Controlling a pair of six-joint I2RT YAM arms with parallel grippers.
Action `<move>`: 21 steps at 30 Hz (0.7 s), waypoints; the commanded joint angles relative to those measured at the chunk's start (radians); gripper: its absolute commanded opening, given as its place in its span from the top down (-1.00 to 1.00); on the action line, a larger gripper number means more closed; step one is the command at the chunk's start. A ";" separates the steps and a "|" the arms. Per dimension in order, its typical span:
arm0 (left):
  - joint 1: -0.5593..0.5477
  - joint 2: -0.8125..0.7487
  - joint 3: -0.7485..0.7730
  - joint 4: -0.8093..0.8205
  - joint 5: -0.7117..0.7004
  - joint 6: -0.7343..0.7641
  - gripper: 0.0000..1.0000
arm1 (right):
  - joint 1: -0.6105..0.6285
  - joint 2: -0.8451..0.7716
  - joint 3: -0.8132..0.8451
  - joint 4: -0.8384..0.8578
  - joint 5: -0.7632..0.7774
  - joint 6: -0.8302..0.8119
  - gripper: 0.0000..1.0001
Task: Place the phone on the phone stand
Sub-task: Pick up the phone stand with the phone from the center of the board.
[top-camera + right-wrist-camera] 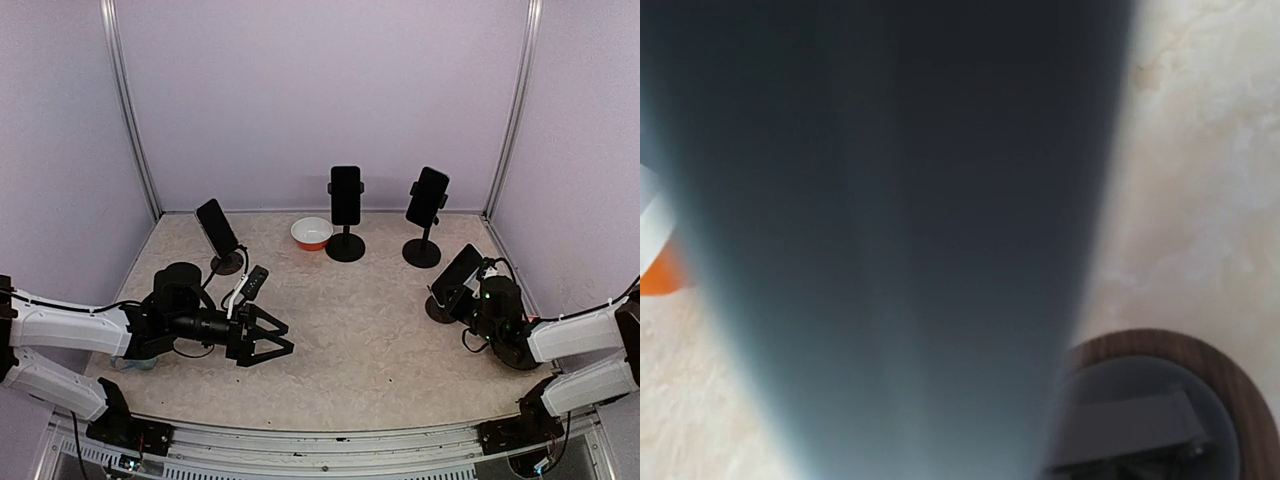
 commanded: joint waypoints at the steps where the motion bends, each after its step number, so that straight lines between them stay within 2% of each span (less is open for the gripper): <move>1: -0.007 -0.022 -0.006 0.022 -0.003 0.002 -0.97 | 0.011 0.031 -0.011 0.106 -0.043 -0.033 0.53; 4: -0.007 -0.026 -0.007 0.015 -0.007 0.007 -0.97 | 0.011 0.029 -0.008 0.134 -0.076 -0.059 0.87; 6: -0.008 -0.026 -0.006 0.012 -0.007 0.010 -0.98 | 0.011 0.022 -0.001 0.136 -0.091 -0.075 0.98; 16: -0.007 -0.032 -0.005 0.006 -0.006 0.013 -0.97 | -0.027 -0.004 0.056 0.089 -0.160 -0.194 1.00; 19: -0.007 -0.043 -0.007 -0.006 -0.009 0.016 -0.97 | -0.112 0.001 0.112 0.062 -0.327 -0.251 1.00; 21: -0.007 -0.050 -0.007 -0.011 -0.010 0.017 -0.97 | -0.191 0.022 0.156 0.049 -0.497 -0.286 1.00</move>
